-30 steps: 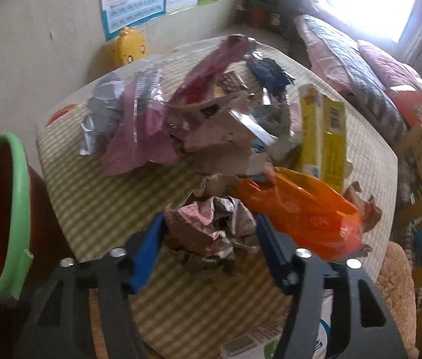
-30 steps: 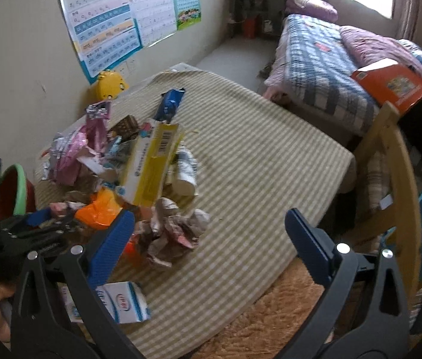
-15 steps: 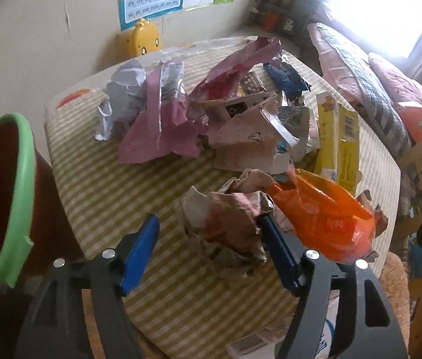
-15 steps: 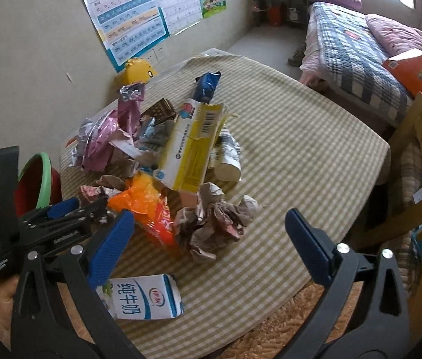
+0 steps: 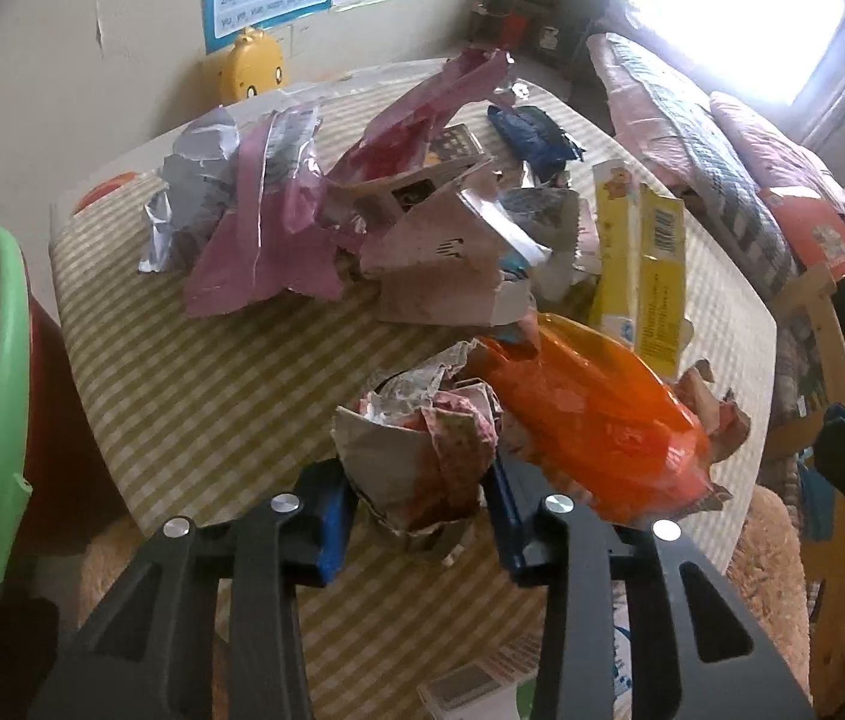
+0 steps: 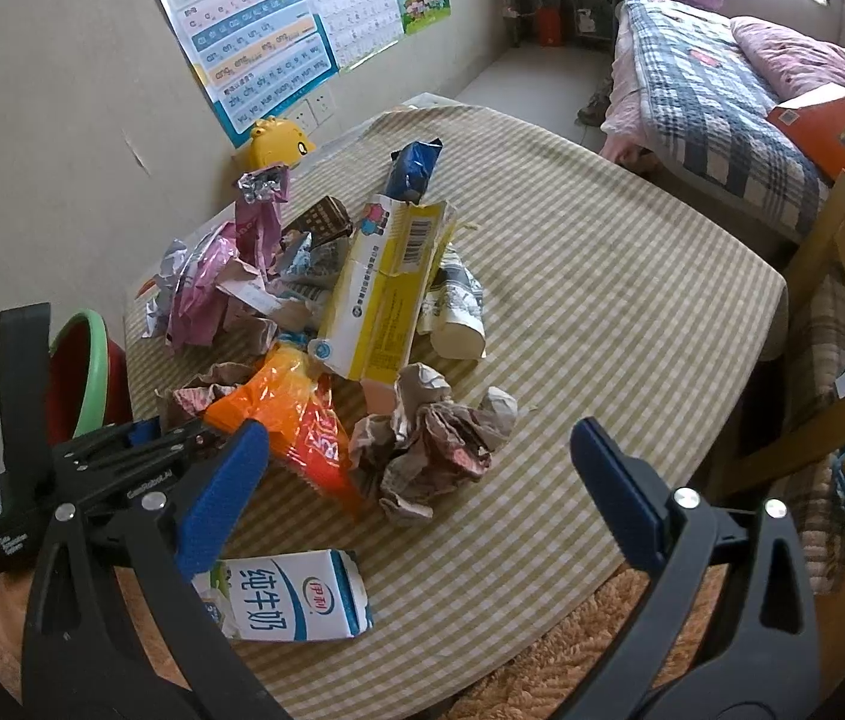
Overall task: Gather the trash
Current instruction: 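Grasp the crumpled paper ball with the left gripper while the right gripper approaches the orange bag, then drop the paper ball into the bucket with the left gripper while the right gripper grasps the orange bag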
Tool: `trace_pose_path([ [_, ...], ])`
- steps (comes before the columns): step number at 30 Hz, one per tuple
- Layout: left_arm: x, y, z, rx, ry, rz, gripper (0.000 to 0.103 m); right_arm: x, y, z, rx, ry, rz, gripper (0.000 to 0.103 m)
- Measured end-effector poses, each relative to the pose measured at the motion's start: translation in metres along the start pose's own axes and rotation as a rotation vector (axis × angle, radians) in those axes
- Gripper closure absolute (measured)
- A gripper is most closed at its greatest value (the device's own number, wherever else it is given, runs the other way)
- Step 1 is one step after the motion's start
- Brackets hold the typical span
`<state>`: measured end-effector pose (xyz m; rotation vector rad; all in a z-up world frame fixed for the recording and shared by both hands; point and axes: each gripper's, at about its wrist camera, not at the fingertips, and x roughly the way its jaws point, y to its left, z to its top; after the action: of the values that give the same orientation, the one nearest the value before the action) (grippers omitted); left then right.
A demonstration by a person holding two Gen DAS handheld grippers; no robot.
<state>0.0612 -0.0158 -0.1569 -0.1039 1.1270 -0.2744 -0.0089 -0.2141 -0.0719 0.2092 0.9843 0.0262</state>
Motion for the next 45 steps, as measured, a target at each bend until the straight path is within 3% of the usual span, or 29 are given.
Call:
trace_pose_path([
  [9, -0.041, 0.005, -0.003, -0.001, -0.078, -0.012, 0.069, -0.001, 0.000, 0.001, -0.010, -0.004, -0.005, 0.004],
  [18, -0.103, 0.003, 0.009, 0.015, -0.297, 0.043, 0.069, -0.004, 0.017, 0.000, -0.081, -0.019, 0.007, 0.004],
  [27, -0.112, 0.020, 0.009, -0.046, -0.328, 0.040, 0.069, 0.000, 0.051, -0.001, -0.190, -0.026, 0.059, 0.007],
  [32, -0.117, 0.035, 0.006, -0.092, -0.346, 0.038, 0.069, 0.022, 0.071, -0.003, -0.275, 0.013, 0.047, 0.022],
  [35, -0.121, 0.044, 0.004, -0.116, -0.356, 0.040, 0.069, 0.046, 0.070, -0.004, -0.252, 0.093, 0.063, 0.041],
  [37, -0.122, 0.049, 0.002, -0.131, -0.360, 0.043, 0.069, 0.054, 0.070, -0.006, -0.252, 0.131, 0.077, 0.067],
  [39, -0.122, 0.054, 0.000, -0.145, -0.363, 0.044, 0.069, 0.055, 0.071, -0.010, -0.250, 0.146, 0.099, 0.080],
  [45, -0.124, 0.071, 0.001, -0.181, -0.369, 0.056, 0.069, 0.023, 0.079, -0.007, -0.258, 0.090, 0.145, 0.088],
])
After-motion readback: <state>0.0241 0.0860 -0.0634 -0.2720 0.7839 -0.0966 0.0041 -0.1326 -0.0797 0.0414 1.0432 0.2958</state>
